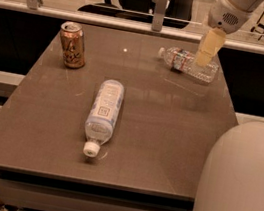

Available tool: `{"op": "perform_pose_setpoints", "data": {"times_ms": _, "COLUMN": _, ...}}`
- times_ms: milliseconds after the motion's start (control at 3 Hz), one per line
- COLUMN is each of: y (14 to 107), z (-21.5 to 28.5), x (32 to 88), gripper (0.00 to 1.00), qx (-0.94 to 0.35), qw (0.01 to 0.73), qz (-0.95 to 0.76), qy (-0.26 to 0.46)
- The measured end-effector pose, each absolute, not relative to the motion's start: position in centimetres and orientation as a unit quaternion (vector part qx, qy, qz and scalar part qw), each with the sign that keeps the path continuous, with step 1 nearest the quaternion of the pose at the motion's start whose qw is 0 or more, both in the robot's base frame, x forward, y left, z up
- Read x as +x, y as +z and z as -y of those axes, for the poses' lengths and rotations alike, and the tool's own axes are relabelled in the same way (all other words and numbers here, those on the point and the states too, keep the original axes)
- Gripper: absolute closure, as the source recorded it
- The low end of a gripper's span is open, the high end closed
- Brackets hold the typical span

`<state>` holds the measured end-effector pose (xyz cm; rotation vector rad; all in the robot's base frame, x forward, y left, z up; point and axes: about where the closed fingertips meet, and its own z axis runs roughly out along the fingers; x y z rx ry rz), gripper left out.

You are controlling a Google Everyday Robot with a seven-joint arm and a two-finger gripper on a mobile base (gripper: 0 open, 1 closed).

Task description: Place water bottle upright

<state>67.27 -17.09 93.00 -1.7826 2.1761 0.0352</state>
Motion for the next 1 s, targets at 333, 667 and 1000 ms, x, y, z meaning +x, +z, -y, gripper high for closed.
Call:
{"op": "perform_pose_setpoints", "data": {"times_ms": 333, "y": 91.4, "z": 16.3, "x": 67.9, "gripper": 0.0, "qx": -0.625, "qw": 0.151, "qz": -0.766, "qy": 0.025}}
{"op": "perform_pose_setpoints", "data": {"times_ms": 667, "y": 91.4, "z": 16.3, "x": 67.9, "gripper": 0.0, "qx": -0.625, "qw": 0.15, "qz": -0.766, "qy": 0.025}}
{"op": "perform_pose_setpoints", "data": {"times_ms": 1000, "y": 92.5, "z": 16.7, "x": 68.5, "gripper": 0.0, "qx": -0.61, "qw": 0.159, "qz": -0.776, "qy": -0.002}}
